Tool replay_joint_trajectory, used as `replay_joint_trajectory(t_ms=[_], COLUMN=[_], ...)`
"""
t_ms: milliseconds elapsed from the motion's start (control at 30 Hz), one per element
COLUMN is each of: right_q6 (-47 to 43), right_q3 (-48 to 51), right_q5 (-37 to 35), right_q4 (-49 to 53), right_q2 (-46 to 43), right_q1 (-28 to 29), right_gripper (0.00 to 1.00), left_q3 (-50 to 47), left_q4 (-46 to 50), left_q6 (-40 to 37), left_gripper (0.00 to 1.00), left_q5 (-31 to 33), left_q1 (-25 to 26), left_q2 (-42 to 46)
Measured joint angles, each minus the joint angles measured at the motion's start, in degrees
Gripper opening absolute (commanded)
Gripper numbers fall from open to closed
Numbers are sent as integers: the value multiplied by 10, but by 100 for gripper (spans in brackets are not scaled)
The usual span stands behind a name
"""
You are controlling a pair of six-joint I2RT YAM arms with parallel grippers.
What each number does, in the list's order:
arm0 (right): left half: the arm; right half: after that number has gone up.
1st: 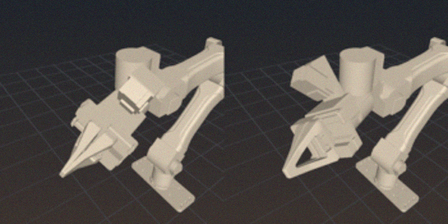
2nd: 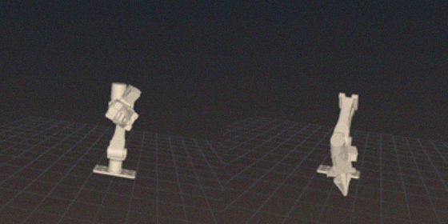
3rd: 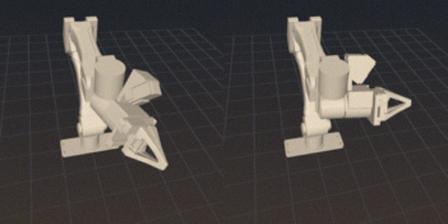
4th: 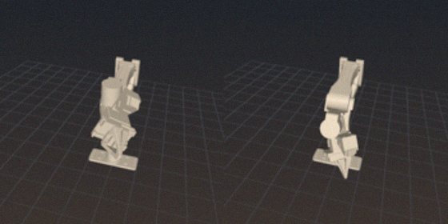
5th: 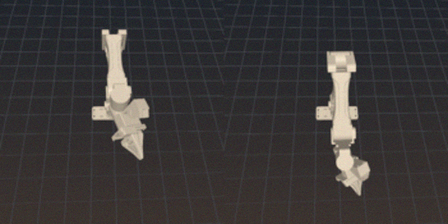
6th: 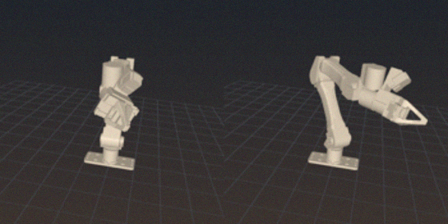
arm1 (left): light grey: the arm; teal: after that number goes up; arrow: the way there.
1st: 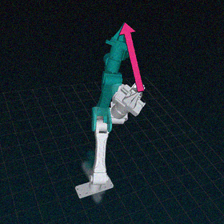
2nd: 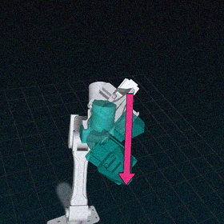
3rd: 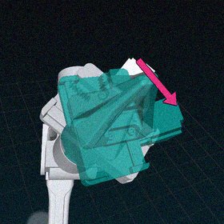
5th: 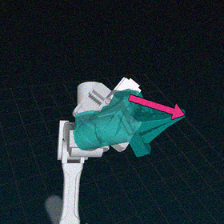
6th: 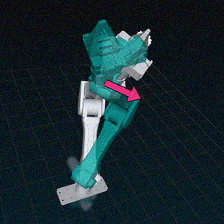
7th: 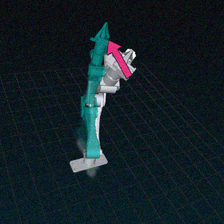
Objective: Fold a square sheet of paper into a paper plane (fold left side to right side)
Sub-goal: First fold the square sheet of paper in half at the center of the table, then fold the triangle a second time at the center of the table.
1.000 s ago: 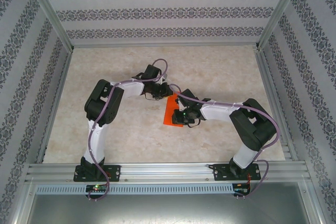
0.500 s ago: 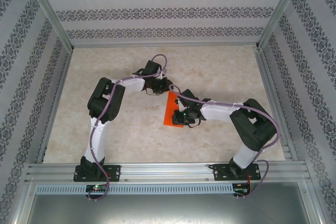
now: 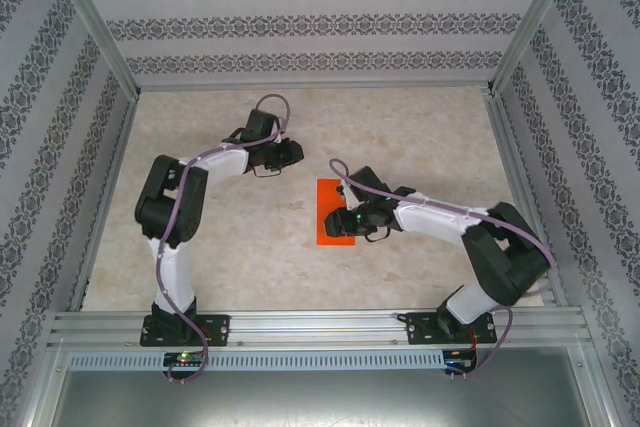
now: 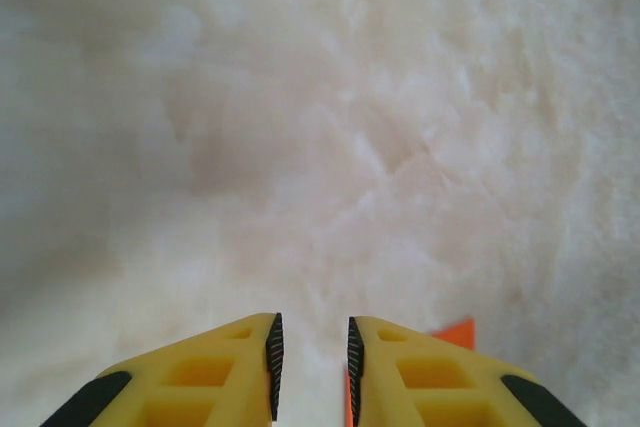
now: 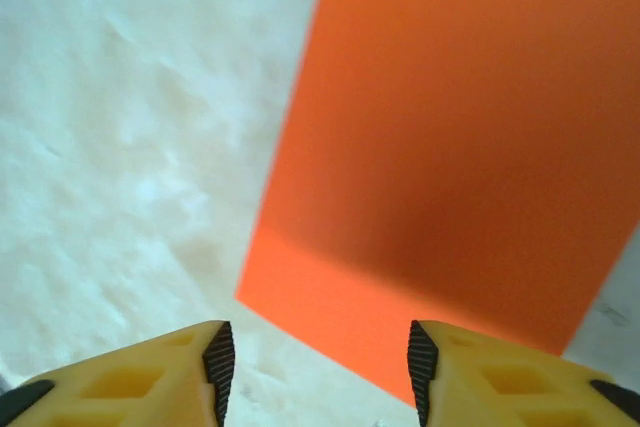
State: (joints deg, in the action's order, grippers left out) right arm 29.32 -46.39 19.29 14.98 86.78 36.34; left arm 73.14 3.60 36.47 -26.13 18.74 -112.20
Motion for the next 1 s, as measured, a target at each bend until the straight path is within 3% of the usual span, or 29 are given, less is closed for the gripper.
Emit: replay_joint_trajectory(t_ms=[167, 367, 567, 1000], right_q6=[7, 37, 44, 34], right_q3=[23, 79, 87, 87], right_q5=[-28, -33, -28, -24], right_q4=[-25, -41, -42, -38], right_q2=[-100, -116, -110, -91], right_q1=[-66, -131, -141, -141], right_gripper=[77, 85, 88, 90], left_q3=[-77, -127, -128, -110], left_q4=[-2, 0, 1, 37], left_q6=[9, 35, 50, 45], left_gripper=[27, 27, 26, 26], left_q5=[-14, -30, -38, 4], left_q1=[26, 92, 136, 161], left_q2=[86, 89, 63, 31])
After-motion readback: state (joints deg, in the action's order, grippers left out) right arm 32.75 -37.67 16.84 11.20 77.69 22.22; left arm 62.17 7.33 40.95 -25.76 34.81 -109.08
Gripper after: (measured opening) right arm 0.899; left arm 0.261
